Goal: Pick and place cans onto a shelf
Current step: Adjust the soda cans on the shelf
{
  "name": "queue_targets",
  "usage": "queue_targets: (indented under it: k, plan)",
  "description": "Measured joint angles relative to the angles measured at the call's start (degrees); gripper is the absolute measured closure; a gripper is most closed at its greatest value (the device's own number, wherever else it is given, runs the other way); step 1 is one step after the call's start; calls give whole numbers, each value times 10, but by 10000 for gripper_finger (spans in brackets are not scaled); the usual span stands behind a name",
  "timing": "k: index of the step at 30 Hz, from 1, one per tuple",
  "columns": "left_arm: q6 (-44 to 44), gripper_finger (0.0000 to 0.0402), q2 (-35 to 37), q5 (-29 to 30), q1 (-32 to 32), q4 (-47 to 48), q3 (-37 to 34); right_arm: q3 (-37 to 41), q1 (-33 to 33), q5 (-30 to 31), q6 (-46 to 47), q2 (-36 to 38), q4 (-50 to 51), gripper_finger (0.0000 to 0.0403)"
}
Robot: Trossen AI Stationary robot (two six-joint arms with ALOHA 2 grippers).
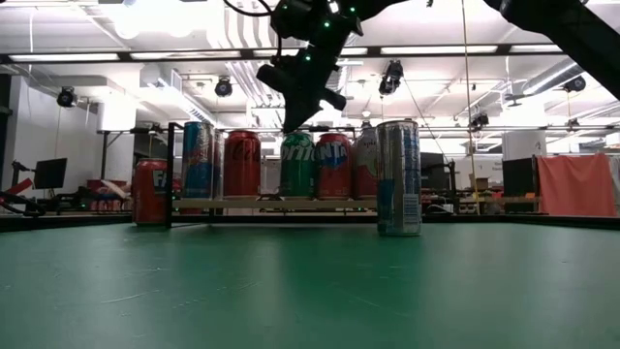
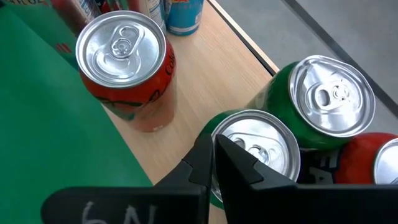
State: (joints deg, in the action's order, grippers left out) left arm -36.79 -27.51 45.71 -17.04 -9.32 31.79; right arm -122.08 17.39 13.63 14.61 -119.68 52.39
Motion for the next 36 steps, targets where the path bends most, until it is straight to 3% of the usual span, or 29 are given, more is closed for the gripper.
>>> queue_targets:
  k: [26, 36]
  plan:
    - [0, 45, 0, 0, 0, 0, 0, -31, -3, 14, -7, 2, -12, 390]
    - [0, 45, 0, 0, 0, 0, 0, -31, -9, -37, -19, 0, -120, 390]
